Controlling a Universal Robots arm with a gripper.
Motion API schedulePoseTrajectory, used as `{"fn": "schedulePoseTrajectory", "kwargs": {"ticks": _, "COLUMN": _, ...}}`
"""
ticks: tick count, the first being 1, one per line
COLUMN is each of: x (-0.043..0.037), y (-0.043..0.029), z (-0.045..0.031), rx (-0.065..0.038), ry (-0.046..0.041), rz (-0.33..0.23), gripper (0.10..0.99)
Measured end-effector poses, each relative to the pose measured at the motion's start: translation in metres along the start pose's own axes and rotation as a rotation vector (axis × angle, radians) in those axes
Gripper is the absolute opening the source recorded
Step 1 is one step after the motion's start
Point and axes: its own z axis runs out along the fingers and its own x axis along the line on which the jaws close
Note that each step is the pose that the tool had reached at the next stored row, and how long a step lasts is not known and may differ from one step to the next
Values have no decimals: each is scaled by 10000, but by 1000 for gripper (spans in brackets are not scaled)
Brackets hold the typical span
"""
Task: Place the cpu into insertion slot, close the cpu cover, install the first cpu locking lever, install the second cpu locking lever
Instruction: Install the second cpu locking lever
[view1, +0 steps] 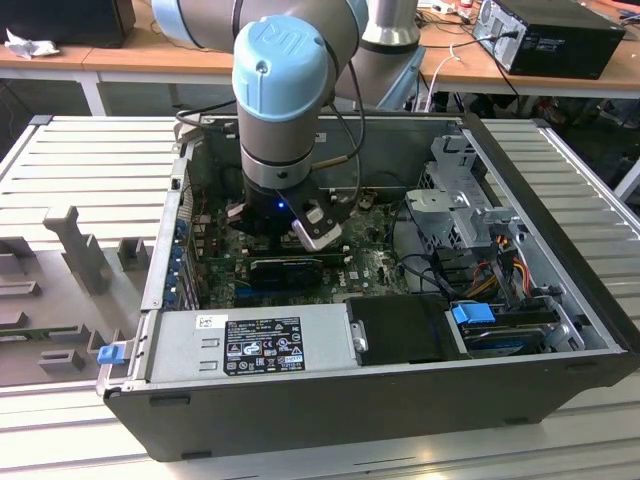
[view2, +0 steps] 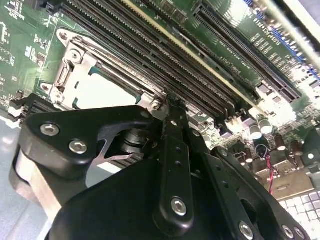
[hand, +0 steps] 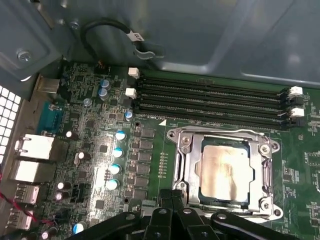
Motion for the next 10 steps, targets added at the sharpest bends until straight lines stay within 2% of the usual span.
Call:
{"fn": "schedulePoseTrajectory", "kwargs": {"ticks": 3, "x": 7, "y": 6, "z": -21, "rx": -19, "ry": -2, "rz": -2, "gripper": 106}}
{"fn": "schedulePoseTrajectory", "kwargs": {"ticks": 6, "x": 4, "y": 40, "z": -143, "rx": -16, "ry": 1, "rz": -2, "gripper": 106}}
{"fn": "schedulePoseTrajectory", "kwargs": {"ticks": 10, "x": 3, "y": 68, "z": -242, "rx": -18, "ry": 0, "rz": -1, "gripper": 106}}
